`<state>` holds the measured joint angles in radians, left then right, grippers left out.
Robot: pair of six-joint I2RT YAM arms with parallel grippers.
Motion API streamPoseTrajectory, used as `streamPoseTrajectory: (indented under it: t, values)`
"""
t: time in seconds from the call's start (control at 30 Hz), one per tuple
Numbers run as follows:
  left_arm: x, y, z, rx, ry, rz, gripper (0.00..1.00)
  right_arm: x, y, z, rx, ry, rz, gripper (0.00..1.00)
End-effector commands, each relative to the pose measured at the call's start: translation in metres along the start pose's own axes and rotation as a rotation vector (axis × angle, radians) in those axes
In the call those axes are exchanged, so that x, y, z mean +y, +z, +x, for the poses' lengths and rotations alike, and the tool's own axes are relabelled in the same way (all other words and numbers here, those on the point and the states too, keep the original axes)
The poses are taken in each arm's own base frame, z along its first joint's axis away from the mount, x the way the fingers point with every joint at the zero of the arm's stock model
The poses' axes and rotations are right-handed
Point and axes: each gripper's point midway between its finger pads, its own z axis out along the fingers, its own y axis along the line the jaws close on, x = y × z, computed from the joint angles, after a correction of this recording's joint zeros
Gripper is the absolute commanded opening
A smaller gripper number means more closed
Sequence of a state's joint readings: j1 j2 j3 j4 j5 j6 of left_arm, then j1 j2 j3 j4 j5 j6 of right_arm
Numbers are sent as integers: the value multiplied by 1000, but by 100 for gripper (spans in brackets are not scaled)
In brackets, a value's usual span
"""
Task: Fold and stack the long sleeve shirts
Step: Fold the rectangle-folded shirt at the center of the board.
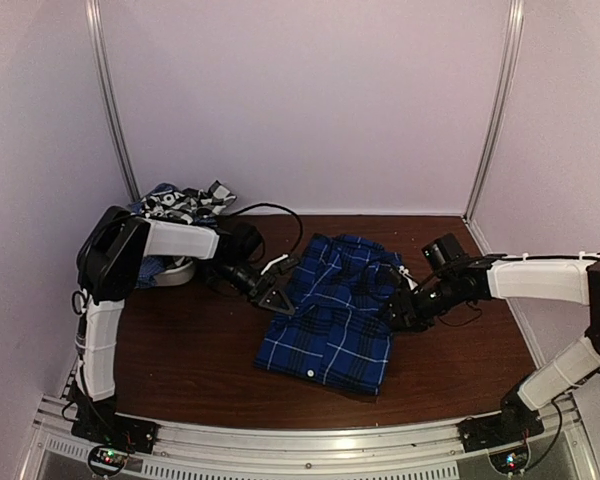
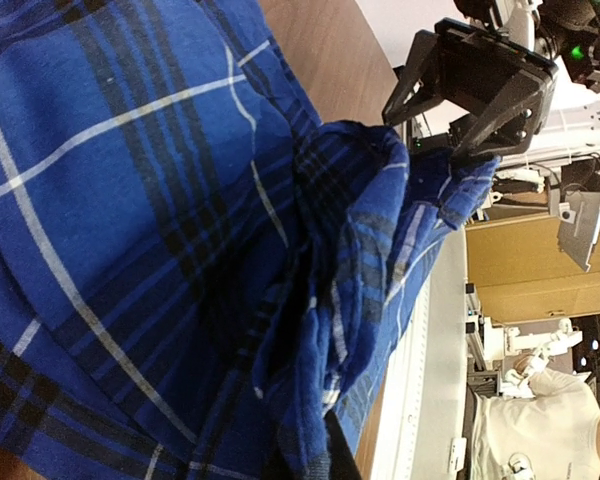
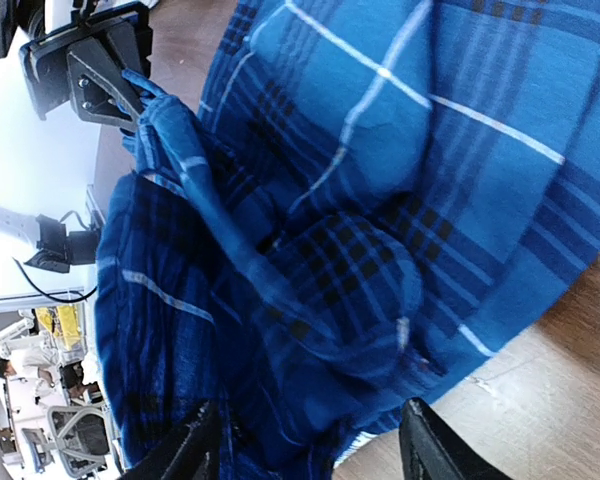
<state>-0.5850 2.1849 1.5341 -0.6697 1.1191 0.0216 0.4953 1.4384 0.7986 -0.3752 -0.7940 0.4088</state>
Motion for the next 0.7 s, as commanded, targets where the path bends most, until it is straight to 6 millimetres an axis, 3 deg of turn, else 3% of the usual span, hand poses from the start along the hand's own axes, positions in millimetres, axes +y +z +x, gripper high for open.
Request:
streamPoseTrajectory:
  t: [0.0, 0.27, 0.47, 0.67]
  values:
    - [14, -7, -15, -50, -32, -8, 0, -9, -7, -13, -77, 31, 1, 63]
    - [32, -10, -31, -81, -70, -49, 0, -21, -21, -20, -177, 58, 75, 68]
    - [30, -14, -41, -101, -66, -55, 0, -23, -22, -13, -213, 84, 67, 72]
    - [30, -15, -47, -113, -70, -57, 0, -1, -24, -4, -268, 69, -6, 76]
